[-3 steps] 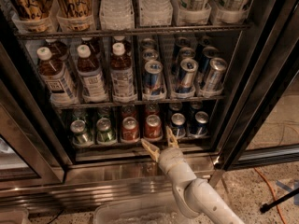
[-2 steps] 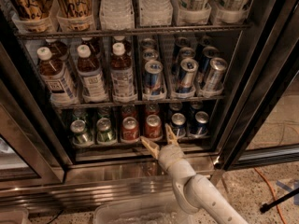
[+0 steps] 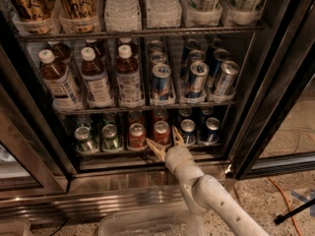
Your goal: Pick coke can from bottom shelf of fridge
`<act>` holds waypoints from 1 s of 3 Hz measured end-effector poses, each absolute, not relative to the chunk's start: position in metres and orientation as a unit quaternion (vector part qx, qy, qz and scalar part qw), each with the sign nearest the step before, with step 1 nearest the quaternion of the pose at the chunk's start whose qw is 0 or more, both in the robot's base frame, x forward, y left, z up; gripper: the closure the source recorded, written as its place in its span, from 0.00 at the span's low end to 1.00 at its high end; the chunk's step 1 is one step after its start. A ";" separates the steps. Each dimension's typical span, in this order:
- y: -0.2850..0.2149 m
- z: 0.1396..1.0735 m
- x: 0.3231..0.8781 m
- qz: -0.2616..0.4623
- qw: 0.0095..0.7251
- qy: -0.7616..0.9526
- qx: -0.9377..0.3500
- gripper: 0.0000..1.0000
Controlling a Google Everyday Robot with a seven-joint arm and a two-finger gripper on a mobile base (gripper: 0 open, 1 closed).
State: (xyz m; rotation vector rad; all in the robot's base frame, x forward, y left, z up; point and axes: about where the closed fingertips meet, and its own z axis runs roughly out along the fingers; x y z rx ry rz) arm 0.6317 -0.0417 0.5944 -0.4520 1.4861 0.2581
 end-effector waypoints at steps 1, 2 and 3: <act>-0.035 0.593 0.641 0.121 0.704 0.668 -0.209 0.27; -0.029 0.588 0.647 0.118 0.701 0.671 -0.211 0.43; -0.028 0.588 0.647 0.118 0.701 0.671 -0.211 0.67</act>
Offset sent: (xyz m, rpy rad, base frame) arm 0.0209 0.0187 -0.0149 -0.0250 0.0193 0.0037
